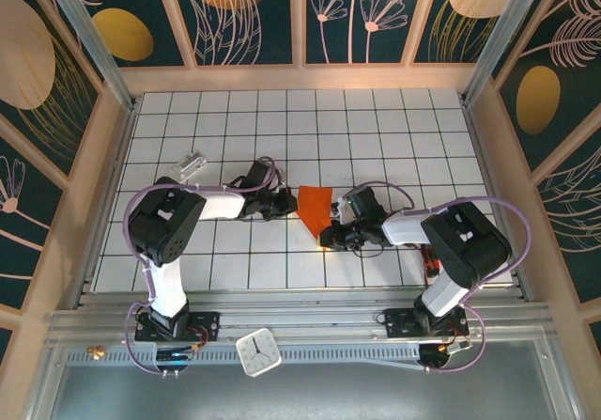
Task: Fold a paper plane with a square sheet of paper (pick it up from the middle)
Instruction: Third fold the triangle at the center of the table.
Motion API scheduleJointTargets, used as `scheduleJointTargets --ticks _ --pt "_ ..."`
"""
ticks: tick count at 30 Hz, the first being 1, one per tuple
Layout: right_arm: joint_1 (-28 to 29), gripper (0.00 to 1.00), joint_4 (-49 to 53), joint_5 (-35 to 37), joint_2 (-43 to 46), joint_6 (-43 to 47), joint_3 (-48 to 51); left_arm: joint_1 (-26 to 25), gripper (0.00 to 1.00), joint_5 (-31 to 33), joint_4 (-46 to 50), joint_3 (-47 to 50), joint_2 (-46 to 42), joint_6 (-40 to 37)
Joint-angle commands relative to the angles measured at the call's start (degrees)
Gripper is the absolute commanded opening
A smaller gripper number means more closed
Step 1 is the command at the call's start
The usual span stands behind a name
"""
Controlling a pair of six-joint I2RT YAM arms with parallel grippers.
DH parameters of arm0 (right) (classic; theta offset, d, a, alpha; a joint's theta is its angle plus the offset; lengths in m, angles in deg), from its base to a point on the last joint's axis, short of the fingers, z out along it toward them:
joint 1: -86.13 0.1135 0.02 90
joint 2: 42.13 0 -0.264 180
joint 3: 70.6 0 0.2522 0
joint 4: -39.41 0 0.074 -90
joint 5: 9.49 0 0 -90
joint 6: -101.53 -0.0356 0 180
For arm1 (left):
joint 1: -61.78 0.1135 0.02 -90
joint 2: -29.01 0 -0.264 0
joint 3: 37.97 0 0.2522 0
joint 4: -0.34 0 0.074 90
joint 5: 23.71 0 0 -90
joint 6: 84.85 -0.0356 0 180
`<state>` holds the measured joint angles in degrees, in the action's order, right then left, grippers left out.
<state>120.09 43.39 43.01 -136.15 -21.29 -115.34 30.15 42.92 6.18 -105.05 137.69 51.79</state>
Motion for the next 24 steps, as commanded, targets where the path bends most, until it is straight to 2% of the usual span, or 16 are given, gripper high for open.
scheduleJointTargets --ticks 1,4,8,11,16,24 --pt "1.40 0.00 15.40 9.81 -3.72 2.87 3.86 3.26 0.00 7.64 2.13 -0.34 -0.80 -2.30" --pt "1.62 0.00 15.87 9.16 0.28 4.88 2.23 3.25 0.07 5.56 1.64 0.60 -4.63 -2.11" --pt "1.66 0.00 13.10 2.40 10.02 6.11 -0.73 3.16 0.17 1.78 -3.18 7.16 -12.13 1.99" --pt "1.00 0.06 7.92 -0.35 14.31 3.46 -1.51 2.86 0.23 -0.93 -8.87 13.24 -16.92 6.19" --pt "-1.01 0.08 7.66 6.91 9.21 0.43 -6.70 0.44 0.34 -1.97 -11.72 16.66 -19.87 7.79" --pt "-2.23 0.03 11.05 13.13 -0.08 1.08 -12.94 -3.08 0.43 -3.12 -14.45 16.25 -15.95 9.07"
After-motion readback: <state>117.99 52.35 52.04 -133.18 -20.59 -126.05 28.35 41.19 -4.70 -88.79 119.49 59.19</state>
